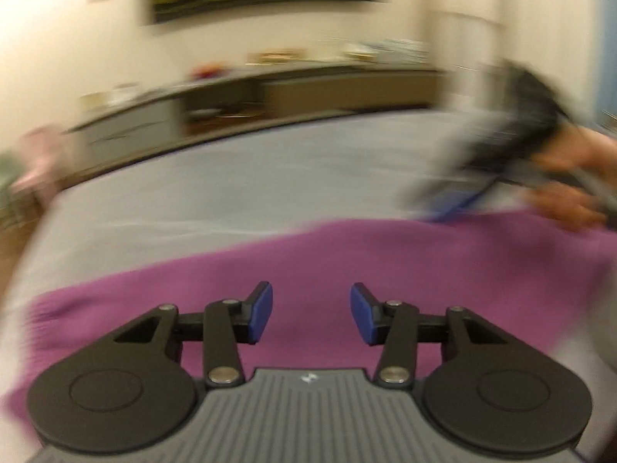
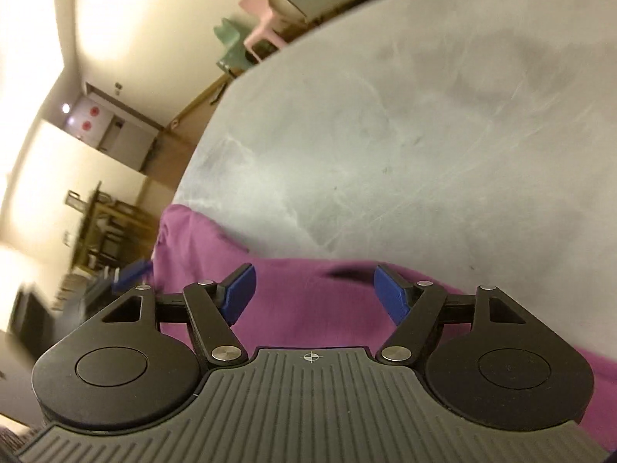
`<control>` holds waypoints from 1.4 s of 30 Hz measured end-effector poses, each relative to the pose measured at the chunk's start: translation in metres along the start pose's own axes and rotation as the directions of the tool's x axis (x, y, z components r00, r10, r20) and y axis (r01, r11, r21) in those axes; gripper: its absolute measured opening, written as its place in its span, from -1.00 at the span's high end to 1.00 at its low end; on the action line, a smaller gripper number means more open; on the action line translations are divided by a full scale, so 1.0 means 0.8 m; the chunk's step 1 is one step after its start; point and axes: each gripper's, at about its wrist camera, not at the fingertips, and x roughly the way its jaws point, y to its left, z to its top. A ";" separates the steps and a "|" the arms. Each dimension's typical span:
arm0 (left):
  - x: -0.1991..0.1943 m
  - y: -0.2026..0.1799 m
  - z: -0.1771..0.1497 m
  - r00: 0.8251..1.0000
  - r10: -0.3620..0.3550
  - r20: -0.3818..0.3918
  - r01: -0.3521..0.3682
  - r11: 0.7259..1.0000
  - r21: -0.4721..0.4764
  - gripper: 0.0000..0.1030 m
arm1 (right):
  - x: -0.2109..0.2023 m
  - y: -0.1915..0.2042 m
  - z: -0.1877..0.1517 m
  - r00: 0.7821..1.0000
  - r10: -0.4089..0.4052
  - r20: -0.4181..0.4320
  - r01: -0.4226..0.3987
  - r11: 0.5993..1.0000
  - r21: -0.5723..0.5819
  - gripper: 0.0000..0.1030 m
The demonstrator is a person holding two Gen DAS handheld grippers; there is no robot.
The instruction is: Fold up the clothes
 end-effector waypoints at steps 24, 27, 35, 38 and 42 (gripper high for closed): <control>0.048 -0.070 -0.030 0.987 -0.062 -0.148 0.094 0.971 0.218 0.33 | 0.051 0.023 0.036 0.964 0.256 0.074 -0.266 0.936 0.232 -0.31; 0.050 -0.073 -0.022 0.988 -0.054 -0.147 0.087 0.970 0.228 0.30 | 0.066 0.045 0.021 0.970 0.242 -0.026 -0.235 0.959 0.157 -0.35; 0.043 0.041 -0.002 0.987 0.124 -0.106 -0.119 0.992 0.051 0.22 | 0.142 0.083 0.061 0.998 -0.009 -0.066 0.008 1.000 -0.016 0.58; 0.043 0.140 -0.003 0.962 0.239 -0.132 -0.256 0.957 -0.139 0.26 | 0.134 0.127 0.060 0.982 -0.185 0.046 0.190 0.963 -0.188 0.20; 0.046 0.242 -0.016 0.922 0.334 -0.194 -0.384 0.851 -0.358 0.25 | 0.173 0.196 0.049 0.987 -0.157 0.024 0.155 0.925 -0.348 -0.15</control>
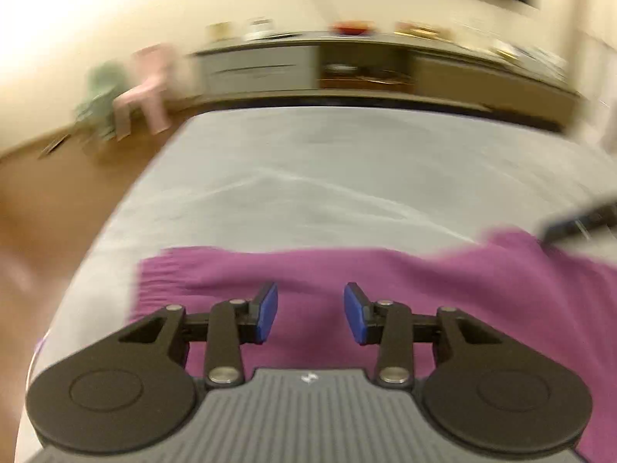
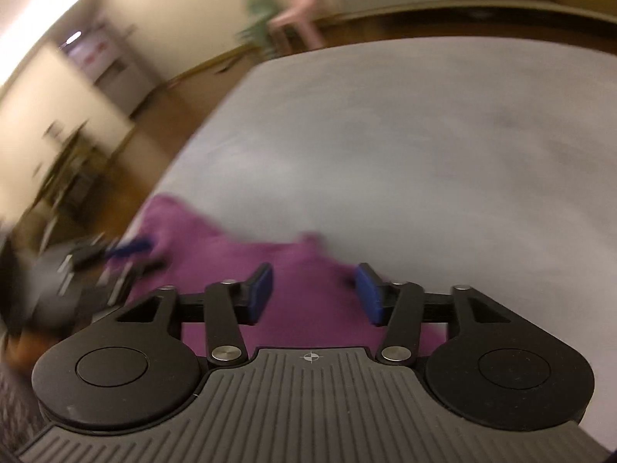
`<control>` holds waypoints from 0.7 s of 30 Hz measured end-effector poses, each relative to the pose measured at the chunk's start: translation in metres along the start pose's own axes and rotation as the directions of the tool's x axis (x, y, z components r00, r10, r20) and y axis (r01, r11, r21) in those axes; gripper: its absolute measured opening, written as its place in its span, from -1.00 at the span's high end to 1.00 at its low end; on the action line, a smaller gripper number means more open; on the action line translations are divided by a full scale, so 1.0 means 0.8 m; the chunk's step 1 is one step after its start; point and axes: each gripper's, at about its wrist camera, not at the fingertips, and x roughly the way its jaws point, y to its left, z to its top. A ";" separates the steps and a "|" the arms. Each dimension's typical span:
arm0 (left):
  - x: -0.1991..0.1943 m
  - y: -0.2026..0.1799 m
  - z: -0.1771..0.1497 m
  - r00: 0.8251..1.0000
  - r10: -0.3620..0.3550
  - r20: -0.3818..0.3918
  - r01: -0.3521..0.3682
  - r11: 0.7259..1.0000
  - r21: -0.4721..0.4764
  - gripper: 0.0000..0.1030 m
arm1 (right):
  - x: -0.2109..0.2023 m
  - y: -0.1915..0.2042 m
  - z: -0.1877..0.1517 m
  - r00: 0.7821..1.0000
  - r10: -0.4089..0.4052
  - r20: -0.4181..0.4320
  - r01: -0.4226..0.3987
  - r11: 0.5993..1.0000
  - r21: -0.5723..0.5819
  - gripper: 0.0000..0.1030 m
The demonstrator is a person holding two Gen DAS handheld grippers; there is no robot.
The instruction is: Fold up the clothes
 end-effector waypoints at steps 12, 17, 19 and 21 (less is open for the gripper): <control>0.037 0.063 0.000 0.973 0.225 -0.046 -0.229 0.967 -0.116 0.49 | 0.016 0.006 -0.001 0.897 -0.432 0.091 0.441 0.886 -0.140 1.00; 0.007 0.046 0.015 0.995 0.086 0.047 -0.080 0.990 -0.114 0.18 | -0.038 0.041 -0.009 0.951 -0.279 0.134 0.296 0.946 -0.128 0.87; 0.018 0.042 0.020 0.997 0.070 0.044 -0.065 0.992 -0.108 0.18 | -0.029 0.071 -0.010 0.964 -0.233 0.126 0.253 0.952 -0.175 0.63; 0.036 0.046 0.018 0.997 0.074 0.011 -0.073 0.991 -0.116 0.18 | -0.003 0.082 -0.011 0.973 -0.212 0.086 0.225 0.957 -0.185 0.60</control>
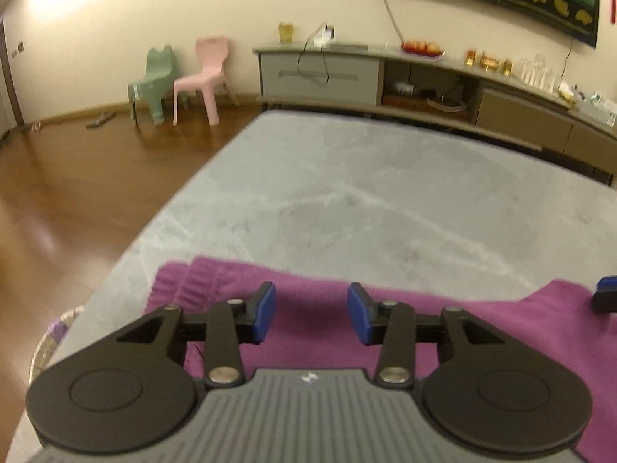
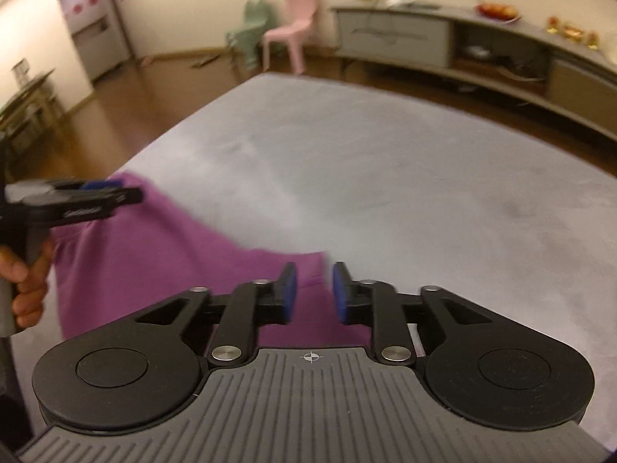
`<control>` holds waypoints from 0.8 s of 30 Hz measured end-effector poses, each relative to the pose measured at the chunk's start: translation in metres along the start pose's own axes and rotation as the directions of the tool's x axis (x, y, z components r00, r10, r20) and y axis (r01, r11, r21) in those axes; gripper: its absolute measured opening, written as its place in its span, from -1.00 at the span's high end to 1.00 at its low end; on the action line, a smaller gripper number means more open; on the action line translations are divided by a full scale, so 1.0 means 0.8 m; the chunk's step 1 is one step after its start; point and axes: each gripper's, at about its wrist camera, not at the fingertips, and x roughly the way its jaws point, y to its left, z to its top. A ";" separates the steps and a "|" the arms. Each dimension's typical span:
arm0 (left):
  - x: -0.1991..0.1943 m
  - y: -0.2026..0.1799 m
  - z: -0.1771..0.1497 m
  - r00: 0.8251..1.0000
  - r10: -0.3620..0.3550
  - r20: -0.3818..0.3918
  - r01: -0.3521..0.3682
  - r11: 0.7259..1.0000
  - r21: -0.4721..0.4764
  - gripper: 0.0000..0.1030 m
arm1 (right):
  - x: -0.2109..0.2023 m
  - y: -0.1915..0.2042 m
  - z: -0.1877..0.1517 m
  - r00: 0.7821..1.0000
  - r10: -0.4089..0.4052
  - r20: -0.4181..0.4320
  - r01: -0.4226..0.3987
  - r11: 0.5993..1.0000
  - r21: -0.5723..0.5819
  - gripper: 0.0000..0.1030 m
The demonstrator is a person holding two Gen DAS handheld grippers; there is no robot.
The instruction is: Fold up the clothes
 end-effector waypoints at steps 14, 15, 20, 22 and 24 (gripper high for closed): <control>-0.006 0.028 -0.001 0.999 -0.040 0.002 0.040 0.999 -0.030 0.23 | 0.012 -0.002 -0.012 0.996 -0.088 -0.001 0.088 0.994 0.066 0.52; -0.011 0.023 -0.005 0.998 -0.062 0.006 0.062 0.998 0.012 0.21 | -0.015 0.002 -0.023 0.998 -0.063 0.022 0.061 0.997 0.055 0.41; 0.020 0.038 -0.021 0.996 -0.041 -0.080 0.042 0.999 0.012 0.21 | -0.118 -0.029 -0.127 0.994 -0.111 -0.008 0.111 0.994 0.012 0.09; 0.022 0.047 -0.020 0.997 -0.044 -0.064 0.044 0.999 -0.009 0.21 | -0.155 -0.066 -0.184 0.982 -0.186 -0.042 0.187 0.982 0.031 0.09; 0.024 0.042 -0.022 0.998 -0.023 -0.057 0.023 1.000 0.006 0.21 | -0.195 -0.114 -0.236 0.974 -0.225 -0.033 0.227 0.970 0.091 0.00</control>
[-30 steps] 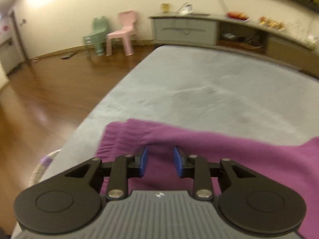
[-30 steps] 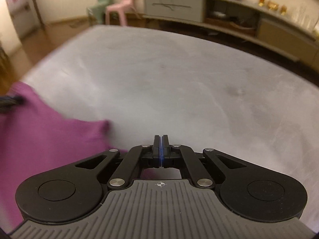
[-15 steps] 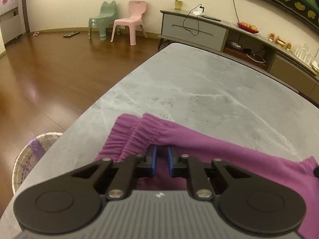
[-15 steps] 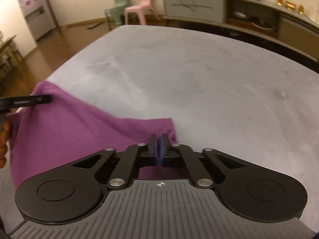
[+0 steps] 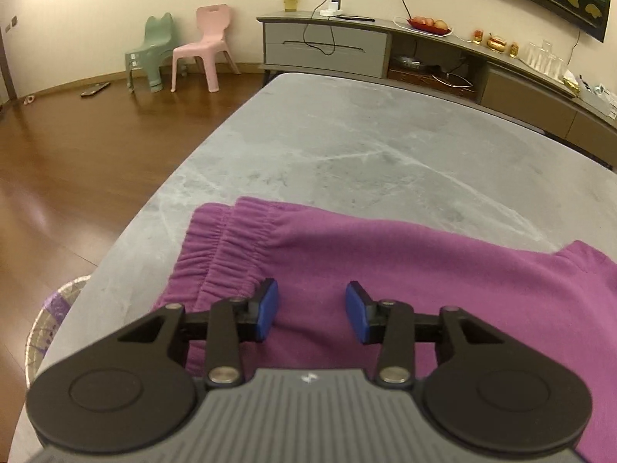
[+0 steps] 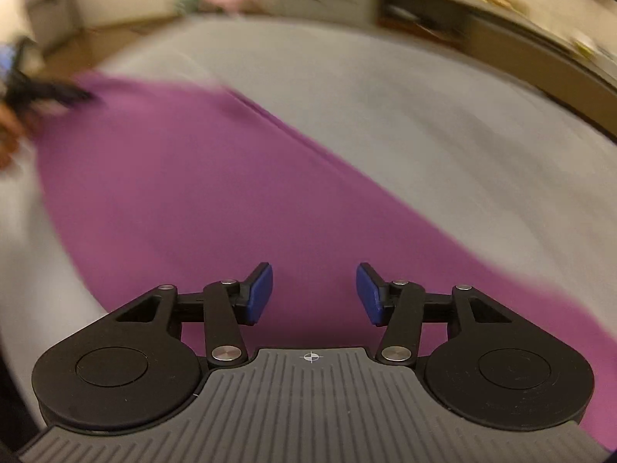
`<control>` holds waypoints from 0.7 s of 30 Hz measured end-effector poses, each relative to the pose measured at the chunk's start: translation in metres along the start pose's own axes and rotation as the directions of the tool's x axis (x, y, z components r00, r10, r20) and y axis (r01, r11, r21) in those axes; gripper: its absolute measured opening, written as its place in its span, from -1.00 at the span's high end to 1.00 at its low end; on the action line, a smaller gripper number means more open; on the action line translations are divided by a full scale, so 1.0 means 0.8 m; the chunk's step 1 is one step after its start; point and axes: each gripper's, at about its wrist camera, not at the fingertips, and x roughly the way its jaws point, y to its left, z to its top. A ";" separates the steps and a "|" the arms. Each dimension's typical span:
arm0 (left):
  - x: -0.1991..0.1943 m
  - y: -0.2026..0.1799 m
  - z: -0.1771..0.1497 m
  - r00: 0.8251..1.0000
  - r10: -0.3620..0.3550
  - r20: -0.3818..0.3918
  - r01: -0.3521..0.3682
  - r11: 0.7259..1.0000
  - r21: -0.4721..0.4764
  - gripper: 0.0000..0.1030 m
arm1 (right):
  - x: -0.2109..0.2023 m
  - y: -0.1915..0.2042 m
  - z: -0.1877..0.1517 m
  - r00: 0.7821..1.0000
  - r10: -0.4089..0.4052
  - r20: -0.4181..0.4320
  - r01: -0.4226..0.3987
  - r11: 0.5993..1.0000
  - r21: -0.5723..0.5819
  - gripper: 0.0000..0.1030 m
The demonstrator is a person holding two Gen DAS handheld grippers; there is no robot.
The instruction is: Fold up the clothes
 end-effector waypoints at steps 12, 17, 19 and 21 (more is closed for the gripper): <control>-0.002 -0.014 -0.002 0.997 0.073 0.032 -0.074 0.997 0.029 0.10 | -0.098 -0.259 -0.113 0.962 -0.273 -0.026 0.254 0.853 0.456 0.48; -0.016 -0.012 0.002 0.996 0.080 0.030 -0.080 0.997 0.008 0.25 | -0.115 -0.296 -0.146 0.952 -0.306 0.004 0.238 0.749 0.618 1.00; -0.046 0.001 -0.002 0.995 0.070 0.065 -0.067 0.997 -0.038 0.15 | -0.111 -0.292 -0.141 0.949 -0.315 -0.008 0.254 0.750 0.611 0.92; -0.082 0.024 -0.010 0.991 0.087 0.104 -0.075 0.991 -0.115 -0.01 | -0.109 -0.281 -0.132 0.940 -0.342 -0.012 0.285 0.763 0.581 0.43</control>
